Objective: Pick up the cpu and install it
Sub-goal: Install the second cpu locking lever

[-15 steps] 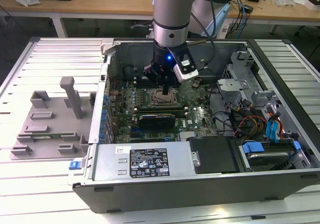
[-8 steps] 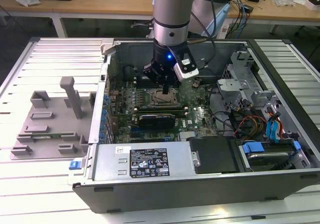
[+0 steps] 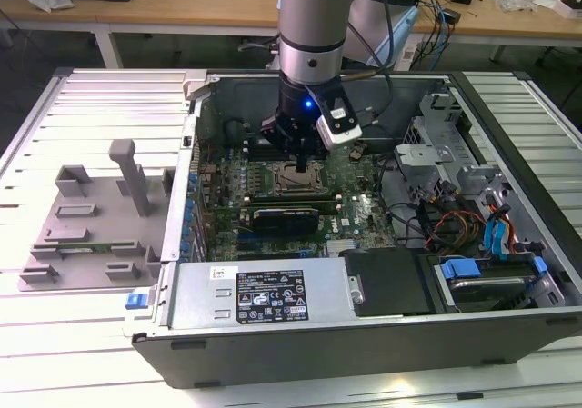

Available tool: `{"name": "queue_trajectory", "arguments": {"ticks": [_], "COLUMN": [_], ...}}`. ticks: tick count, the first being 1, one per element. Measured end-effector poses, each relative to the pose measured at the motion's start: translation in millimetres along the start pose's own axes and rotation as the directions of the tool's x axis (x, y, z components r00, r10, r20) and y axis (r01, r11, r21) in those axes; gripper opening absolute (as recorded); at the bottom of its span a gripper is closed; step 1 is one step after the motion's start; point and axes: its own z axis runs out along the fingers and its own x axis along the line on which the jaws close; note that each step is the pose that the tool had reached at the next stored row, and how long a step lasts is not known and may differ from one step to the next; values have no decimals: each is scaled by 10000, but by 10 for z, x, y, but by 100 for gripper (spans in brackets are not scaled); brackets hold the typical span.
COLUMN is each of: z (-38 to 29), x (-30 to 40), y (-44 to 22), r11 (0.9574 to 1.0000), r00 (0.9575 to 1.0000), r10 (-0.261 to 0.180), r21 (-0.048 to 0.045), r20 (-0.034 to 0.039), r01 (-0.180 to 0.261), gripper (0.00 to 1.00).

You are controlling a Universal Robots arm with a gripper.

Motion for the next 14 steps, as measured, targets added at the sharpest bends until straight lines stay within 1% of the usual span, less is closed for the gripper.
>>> {"name": "queue_trajectory", "arguments": {"ticks": [7, 11, 12, 13, 14], "z": [-1, -1, -1, -2, -3], "x": [-2, -4, -6, -9, -14], "y": [-20, -45, -64, -99, -152], "r11": [10000, 10000, 10000, 10000, 10000], "r00": [10000, 10000, 10000, 10000, 10000], "r10": [0, 0, 0, 0, 0], "r21": [0, 0, 0, 0, 0], "r20": [0, 0, 0, 0, 0], "r01": [0, 0, 0, 0, 0], "gripper": [11, 11, 11, 11, 11]}}
